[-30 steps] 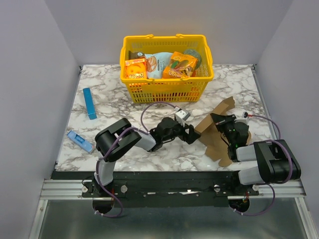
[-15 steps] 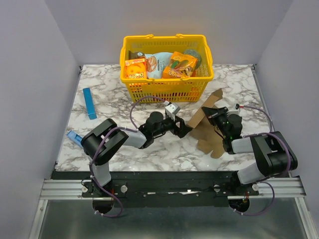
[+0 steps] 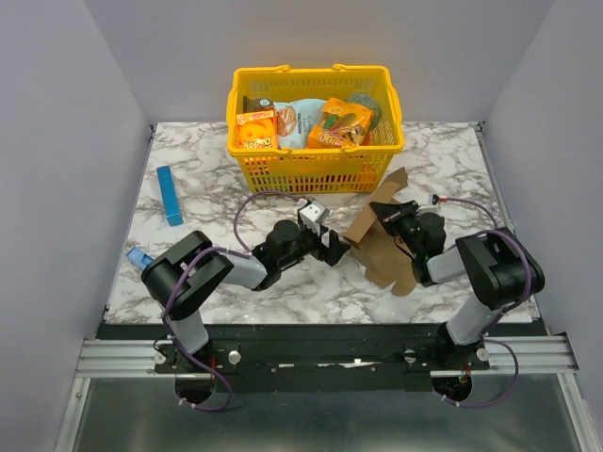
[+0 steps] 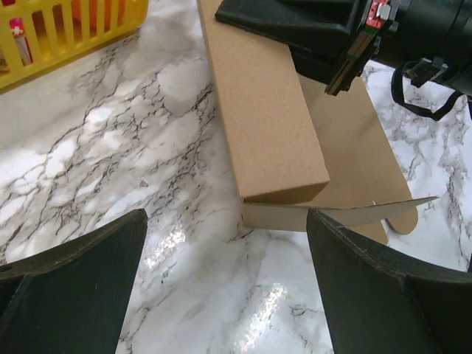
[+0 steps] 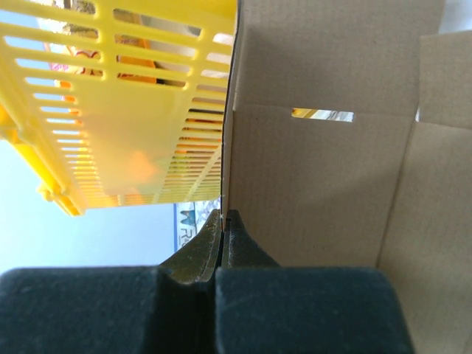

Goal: Fold the paper box

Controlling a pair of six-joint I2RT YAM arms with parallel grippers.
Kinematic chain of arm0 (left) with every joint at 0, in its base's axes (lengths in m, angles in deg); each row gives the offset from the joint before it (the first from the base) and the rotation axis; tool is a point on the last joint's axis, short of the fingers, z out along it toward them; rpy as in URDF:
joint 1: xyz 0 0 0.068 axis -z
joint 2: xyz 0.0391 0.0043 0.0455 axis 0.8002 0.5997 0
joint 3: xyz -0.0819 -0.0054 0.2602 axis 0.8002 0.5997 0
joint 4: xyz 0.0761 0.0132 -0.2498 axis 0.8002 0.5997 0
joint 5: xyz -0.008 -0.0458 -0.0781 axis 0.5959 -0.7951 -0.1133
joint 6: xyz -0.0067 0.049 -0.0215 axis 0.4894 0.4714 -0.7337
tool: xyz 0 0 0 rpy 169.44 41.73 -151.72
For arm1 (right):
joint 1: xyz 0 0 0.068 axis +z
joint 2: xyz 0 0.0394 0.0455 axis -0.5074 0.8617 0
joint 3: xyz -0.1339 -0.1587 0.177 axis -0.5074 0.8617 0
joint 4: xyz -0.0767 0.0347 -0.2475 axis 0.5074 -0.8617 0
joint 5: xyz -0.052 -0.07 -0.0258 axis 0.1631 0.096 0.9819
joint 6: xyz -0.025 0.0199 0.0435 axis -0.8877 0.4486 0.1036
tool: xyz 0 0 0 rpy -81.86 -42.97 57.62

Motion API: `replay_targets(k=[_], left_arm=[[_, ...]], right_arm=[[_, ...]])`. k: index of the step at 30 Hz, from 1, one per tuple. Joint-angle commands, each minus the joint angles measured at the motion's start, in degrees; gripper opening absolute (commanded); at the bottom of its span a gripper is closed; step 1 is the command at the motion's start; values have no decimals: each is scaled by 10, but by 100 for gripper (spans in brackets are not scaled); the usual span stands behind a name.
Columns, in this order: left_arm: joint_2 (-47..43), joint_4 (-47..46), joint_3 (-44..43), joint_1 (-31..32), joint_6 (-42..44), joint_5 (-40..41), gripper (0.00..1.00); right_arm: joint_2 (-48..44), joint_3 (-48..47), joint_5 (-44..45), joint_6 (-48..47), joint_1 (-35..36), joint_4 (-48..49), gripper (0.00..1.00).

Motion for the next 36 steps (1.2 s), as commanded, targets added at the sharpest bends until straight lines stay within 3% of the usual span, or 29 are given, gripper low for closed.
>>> replay_targets(k=[1,21,26,30,33,34,36], left_arm=[[10,-48,15,13,-20,34,98],[39,-25,-9,109,-45,186,99],[25,-29,-18,107,-55,158,99],[-31,20,-26,87,-61,123,99],[-84,88,-47,65,-55,86,99],[-91,134,-59,45,-53,23,99],[-101,184,-104,29,-42,-9,99]], right_arm=[[33,13,12,5,4,81,2],[111,106,20,26,-24,261,3],[98,108,16,22,-27,260,3],[79,109,8,12,-26,249,4],[56,102,-3,7,-26,234,4],[51,99,-9,6,-27,228,4],[30,80,-26,4,-26,194,4]])
